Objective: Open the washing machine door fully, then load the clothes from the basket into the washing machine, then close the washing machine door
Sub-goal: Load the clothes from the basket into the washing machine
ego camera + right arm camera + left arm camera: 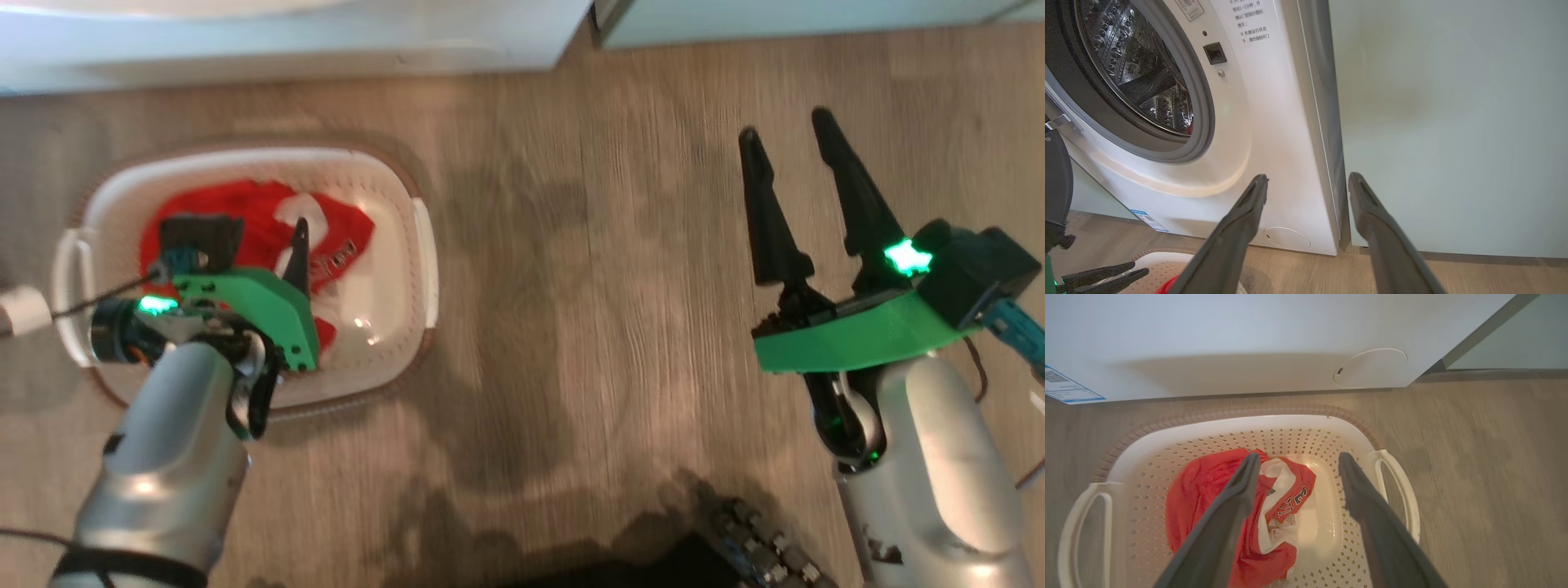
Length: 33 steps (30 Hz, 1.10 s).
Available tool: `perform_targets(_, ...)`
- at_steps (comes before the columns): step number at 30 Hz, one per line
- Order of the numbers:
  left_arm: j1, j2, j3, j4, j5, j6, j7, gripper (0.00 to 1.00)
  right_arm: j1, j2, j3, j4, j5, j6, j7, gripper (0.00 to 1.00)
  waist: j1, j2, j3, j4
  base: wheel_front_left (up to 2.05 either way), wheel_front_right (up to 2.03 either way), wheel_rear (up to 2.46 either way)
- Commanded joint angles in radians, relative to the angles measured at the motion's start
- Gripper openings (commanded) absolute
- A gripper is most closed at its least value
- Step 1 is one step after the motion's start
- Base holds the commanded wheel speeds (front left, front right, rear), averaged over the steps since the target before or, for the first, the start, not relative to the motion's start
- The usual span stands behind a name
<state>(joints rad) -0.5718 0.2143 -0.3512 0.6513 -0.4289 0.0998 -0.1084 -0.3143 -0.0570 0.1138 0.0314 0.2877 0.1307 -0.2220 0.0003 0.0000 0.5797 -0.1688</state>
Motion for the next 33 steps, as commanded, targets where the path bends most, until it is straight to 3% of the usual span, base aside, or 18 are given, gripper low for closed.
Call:
perform_targets(1, -0.047, 0.022, 0.021, 0.041, -0.006, -0.020, 0.019, 1.00, -0.022, 0.005, 0.038, -0.023, 0.014, 0.000, -0.019, 1.00, -0.0003, 0.0000, 0.123, -0.055, 0.00, 0.00, 0.00)
perform_targets(16, -0.226, 0.113, 0.010, 0.325, -0.005, -0.085, 0.098, 1.00, -0.132, 0.007, 0.119, -0.023, 0.113, 0.000, -0.039, 1.00, -0.0003, 0.0000, 0.324, -0.151, 0.00, 0.00, 0.00)
perform_targets(30, -0.310, 0.186, 0.021, 0.459, -0.017, -0.063, 0.147, 1.00, -0.157, 0.007, 0.157, -0.044, 0.169, 0.000, -0.040, 1.00, -0.0003, 0.0000, 0.410, -0.206, 0.00, 0.00, 0.00)
perform_targets(31, -0.313, 0.187, 0.023, 0.469, -0.020, -0.060, 0.150, 0.69, -0.157, 0.007, 0.158, -0.044, 0.171, 0.000, -0.040, 1.00, -0.0003, 0.0000, 0.410, -0.208, 0.00, 0.00, 0.00)
perform_targets(32, -0.317, 0.188, 0.024, 0.475, -0.021, -0.057, 0.148, 0.30, -0.157, 0.007, 0.158, -0.043, 0.172, 0.000, -0.040, 1.00, -0.0003, 0.0000, 0.410, -0.208, 0.00, 0.00, 0.00)
perform_targets(33, -0.319, 0.186, 0.029, 0.483, -0.029, -0.057, 0.150, 0.00, -0.157, 0.007, 0.157, -0.041, 0.173, 0.000, -0.040, 1.00, -0.0003, 0.0000, 0.408, -0.209, 0.00, 0.00, 0.00)
